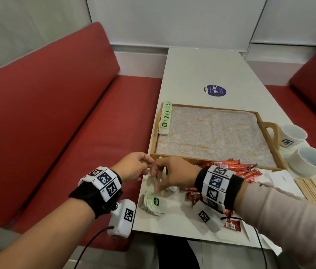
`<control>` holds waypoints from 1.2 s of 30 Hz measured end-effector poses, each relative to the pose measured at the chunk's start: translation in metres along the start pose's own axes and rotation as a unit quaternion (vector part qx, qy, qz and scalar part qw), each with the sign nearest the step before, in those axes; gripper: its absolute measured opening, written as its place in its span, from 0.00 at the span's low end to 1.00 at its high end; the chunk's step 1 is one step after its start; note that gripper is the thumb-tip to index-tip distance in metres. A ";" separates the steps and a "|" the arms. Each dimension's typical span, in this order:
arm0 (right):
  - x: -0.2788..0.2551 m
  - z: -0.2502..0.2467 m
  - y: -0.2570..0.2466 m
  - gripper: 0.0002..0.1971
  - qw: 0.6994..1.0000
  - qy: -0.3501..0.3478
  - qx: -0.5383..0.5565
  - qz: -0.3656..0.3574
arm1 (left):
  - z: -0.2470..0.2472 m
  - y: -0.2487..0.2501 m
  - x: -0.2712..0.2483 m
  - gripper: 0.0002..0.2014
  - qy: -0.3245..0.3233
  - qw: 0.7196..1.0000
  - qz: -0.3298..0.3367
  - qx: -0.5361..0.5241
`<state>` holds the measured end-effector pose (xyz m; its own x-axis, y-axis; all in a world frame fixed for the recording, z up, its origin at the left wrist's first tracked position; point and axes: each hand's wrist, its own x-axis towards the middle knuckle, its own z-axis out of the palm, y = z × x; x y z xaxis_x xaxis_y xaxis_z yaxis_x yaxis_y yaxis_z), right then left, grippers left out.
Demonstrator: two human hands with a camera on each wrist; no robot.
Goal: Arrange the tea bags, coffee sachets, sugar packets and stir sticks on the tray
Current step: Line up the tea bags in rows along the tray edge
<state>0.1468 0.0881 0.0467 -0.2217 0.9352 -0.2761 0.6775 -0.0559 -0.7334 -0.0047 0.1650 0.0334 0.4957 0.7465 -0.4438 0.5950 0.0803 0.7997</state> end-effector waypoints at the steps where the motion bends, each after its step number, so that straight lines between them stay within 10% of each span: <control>1: -0.003 0.003 -0.003 0.22 1.000 -0.001 -0.017 -0.005 | 0.000 -0.002 -0.001 0.15 -0.005 1.000 -0.002 0.009; 9: -0.014 0.052 0.004 0.50 0.985 -0.033 -0.169 0.002 | 0.009 -0.021 -0.009 0.13 -0.015 0.996 -0.031 0.082; 17: -0.012 0.063 0.011 0.23 0.986 0.043 -0.160 0.028 | 0.014 -0.038 -0.017 0.12 -0.038 0.982 -0.081 0.166; 36: -0.033 0.051 0.023 0.17 0.988 0.110 -0.105 0.028 | 0.045 -0.021 -0.022 0.15 -0.064 0.994 -0.061 0.066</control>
<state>0.1339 0.0380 0.0073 -0.0381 0.9873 -0.1541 0.8203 -0.0572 -0.5690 0.0005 0.1176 0.0086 0.4870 0.6454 -0.5885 0.7290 0.0706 0.6808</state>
